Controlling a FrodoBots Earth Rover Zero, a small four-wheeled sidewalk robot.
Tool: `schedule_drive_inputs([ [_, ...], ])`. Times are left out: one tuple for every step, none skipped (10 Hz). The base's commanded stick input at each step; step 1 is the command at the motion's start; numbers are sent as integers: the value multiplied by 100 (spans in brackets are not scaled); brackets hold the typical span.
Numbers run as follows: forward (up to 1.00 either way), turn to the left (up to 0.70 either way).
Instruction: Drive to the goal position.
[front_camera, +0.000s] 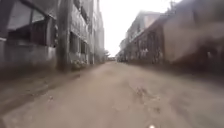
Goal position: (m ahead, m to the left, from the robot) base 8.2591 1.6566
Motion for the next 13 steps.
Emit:
schedule_drive_inputs([
  [100, 0],
  [100, 0],
  [100, 0],
  [100, 0],
  [100, 0],
  [100, 0],
  [100, 0],
  [100, 0],
  [100, 0],
  [100, 0],
  [100, 0],
  [100, 0],
  [100, 0],
])
